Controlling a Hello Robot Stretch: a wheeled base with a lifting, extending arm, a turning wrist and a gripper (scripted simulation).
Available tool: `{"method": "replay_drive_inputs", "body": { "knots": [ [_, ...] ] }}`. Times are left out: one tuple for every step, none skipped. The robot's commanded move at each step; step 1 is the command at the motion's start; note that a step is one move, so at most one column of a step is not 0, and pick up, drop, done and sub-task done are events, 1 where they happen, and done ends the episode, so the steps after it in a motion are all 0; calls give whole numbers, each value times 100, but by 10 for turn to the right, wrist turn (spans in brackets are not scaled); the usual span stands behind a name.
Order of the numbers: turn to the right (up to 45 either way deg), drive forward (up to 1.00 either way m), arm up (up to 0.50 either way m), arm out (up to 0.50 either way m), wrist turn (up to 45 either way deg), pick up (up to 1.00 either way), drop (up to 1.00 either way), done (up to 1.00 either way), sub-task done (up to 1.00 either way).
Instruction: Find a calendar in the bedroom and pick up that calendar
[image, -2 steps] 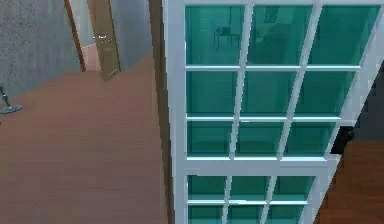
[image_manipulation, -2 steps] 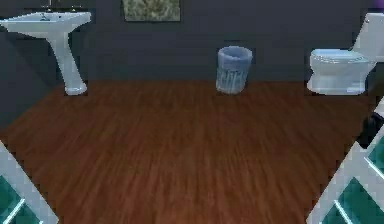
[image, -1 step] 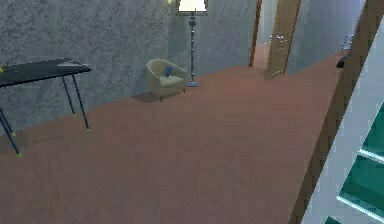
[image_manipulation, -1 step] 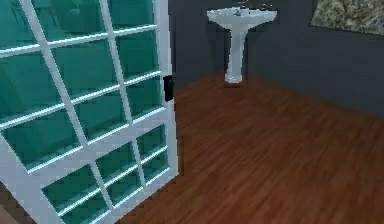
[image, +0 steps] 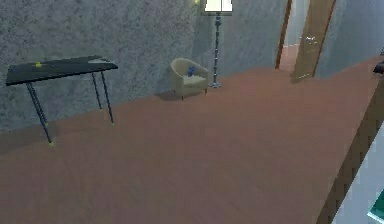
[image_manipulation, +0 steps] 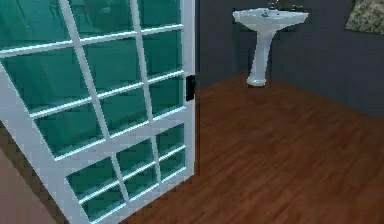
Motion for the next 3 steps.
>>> {"method": "replay_drive_inputs", "body": {
  "knots": [
    [0, 40, 0, 0, 0, 0, 0, 0, 0],
    [30, 0, 0, 0, 0, 0, 0, 0, 0],
    [0, 45, 0, 0, 0, 0, 0, 0, 0]
  ]
}}
